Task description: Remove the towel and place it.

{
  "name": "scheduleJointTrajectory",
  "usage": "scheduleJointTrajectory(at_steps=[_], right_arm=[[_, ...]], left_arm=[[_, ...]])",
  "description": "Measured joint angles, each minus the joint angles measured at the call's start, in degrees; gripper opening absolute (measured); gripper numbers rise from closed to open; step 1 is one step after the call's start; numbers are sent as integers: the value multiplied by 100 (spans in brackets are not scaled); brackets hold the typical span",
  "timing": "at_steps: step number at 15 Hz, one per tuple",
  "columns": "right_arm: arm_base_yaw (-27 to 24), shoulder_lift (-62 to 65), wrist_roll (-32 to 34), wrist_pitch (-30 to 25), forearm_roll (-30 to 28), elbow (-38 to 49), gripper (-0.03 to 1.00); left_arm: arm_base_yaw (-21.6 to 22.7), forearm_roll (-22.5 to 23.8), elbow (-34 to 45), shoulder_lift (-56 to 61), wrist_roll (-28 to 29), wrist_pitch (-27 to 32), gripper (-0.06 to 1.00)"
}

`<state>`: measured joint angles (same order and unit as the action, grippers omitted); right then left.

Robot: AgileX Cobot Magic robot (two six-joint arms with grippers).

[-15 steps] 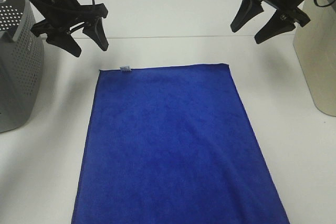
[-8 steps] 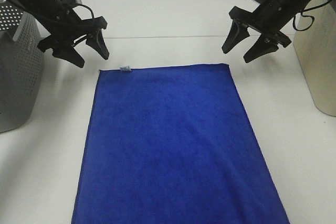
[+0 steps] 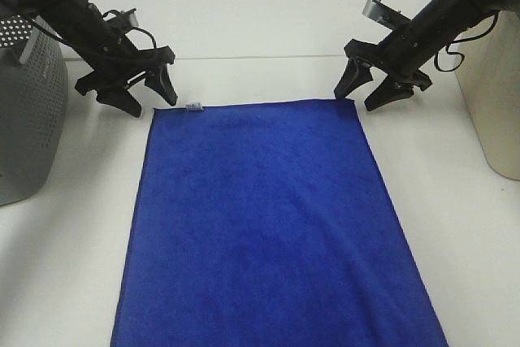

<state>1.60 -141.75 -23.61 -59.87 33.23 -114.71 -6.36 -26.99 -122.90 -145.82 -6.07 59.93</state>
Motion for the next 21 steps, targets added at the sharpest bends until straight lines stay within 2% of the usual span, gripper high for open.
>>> scheduleJointTrajectory(at_steps=[6,15,17,21], right_arm=[[0,-252,-155,292,86,-23,68],[29,-286,-155,332,-120,-69,68],[63,-355,-155,327,-40,-103,68],[269,-430,-155,401,149,-138,64]], left_arm=[[6,-120,-34,-126,-23,-40,64],[6,-132,-34,-138,-115,-57,64],[-6,-286,-57,-178,-155,-57,64],[-269,-447,-109,-264,-286,-241,64]])
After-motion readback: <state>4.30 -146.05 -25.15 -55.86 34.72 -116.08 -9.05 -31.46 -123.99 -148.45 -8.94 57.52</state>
